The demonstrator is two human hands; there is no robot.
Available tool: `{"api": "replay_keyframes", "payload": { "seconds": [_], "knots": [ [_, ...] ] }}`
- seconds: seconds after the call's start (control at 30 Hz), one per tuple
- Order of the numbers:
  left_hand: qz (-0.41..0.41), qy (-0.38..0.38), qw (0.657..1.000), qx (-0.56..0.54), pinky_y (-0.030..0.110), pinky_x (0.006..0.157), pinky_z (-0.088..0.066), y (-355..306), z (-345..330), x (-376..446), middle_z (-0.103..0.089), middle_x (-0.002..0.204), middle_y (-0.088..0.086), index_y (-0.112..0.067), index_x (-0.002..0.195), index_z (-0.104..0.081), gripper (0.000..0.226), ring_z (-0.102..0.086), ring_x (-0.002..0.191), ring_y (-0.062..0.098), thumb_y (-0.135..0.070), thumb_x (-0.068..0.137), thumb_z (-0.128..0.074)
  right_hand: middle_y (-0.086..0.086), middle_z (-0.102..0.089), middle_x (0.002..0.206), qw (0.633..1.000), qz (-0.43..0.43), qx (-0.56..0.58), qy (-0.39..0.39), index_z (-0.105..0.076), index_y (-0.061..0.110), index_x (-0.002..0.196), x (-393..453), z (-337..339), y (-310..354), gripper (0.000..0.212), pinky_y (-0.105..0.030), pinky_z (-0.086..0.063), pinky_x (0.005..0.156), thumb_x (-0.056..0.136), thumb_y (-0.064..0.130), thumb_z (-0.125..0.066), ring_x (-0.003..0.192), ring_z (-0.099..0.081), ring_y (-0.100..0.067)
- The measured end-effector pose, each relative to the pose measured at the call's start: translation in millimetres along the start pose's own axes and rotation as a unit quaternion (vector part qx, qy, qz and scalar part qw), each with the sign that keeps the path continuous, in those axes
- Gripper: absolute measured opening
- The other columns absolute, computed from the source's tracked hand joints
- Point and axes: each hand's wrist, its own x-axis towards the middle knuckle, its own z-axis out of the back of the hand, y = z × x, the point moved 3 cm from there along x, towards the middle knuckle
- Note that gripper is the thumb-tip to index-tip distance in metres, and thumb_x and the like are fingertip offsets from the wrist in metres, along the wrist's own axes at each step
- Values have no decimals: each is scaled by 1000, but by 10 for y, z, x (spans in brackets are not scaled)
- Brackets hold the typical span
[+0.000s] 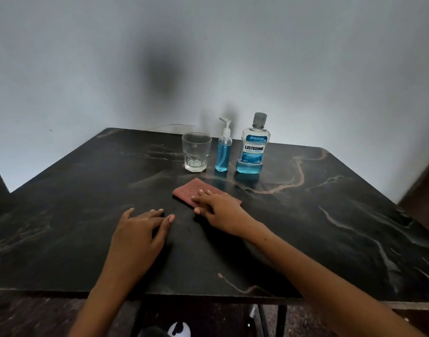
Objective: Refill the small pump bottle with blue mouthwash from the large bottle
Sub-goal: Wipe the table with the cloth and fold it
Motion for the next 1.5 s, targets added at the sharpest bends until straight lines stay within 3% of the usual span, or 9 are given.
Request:
{"api": "replay_keyframes", "payload": {
  "seconds": [0.13,0.27,0.43,0.63,0.97,1.13,1.23,1.37,1.5],
  "knots": [
    [-1,-51,999,-11,41,102,-34,-7,64,-11,-76,93,4,-12,87,-75,33,-69,88,20,-33,95,-51,3,-45,147,999,33,7,-25,-54,25,132,-112,58,24,38,-30,-21,112,95,28,-53,137,-38,-16],
    [-11,-70,997,-31,41,81,-45,-9,99,-8,-57,56,-2,-15,70,-62,36,-59,58,26,-34,96,-46,6,-54,139,996,72,38,-27,-62,26,123,-247,77,19,33,-38,-28,115,90,25,-62,130,-48,-13],
    [-3,-100,994,-52,29,70,-35,9,109,-23,-70,71,7,-13,90,-68,19,-62,63,27,-21,95,-52,6,-45,146,997,74,12,-2,-52,27,133,-225,55,33,42,-34,-26,116,92,29,-58,135,-42,-15],
    [10,-80,996,-37,40,86,-47,26,91,-13,-71,104,18,-11,131,-54,37,-65,94,35,-14,94,-52,-3,-25,156,998,55,10,33,-38,25,143,-36,-84,216,48,-31,-17,119,96,24,-51,145,-22,-18],
    [-11,-57,998,15,38,95,-40,21,57,-23,-69,116,12,-6,116,-66,27,-66,101,30,-12,93,-54,-1,-53,139,977,155,136,57,-64,12,121,-365,51,60,33,-13,-24,113,89,2,-59,132,-42,-3],
    [-13,-52,998,26,39,98,-39,20,66,-44,-68,118,11,-6,122,-62,33,-66,102,29,-16,91,-59,6,-57,135,961,178,183,105,-69,13,112,-702,158,-155,27,-34,-27,118,90,3,-58,132,-43,-1],
    [-10,-49,998,28,41,92,-43,11,87,-47,-70,111,14,-6,123,-61,34,-66,94,33,-16,91,-59,8,-60,132,960,151,203,122,-71,12,108,-971,261,-388,24,-25,-31,114,90,3,-58,132,-44,-1],
    [-15,-42,999,26,42,88,-45,-12,86,-50,-70,111,16,-4,119,-64,30,-65,93,36,-14,90,-59,10,-63,127,974,48,213,59,-73,11,104,-1305,409,-795,24,-23,-37,110,89,0,-58,125,-51,-1],
    [-10,-41,999,26,42,87,-45,-8,78,-47,-70,111,16,-4,115,-66,27,-65,94,37,-13,90,-59,7,-64,125,991,-37,86,-96,-71,17,109,-1319,435,-1025,26,-29,-39,109,88,6,-62,121,-56,-6]
  ]
}}
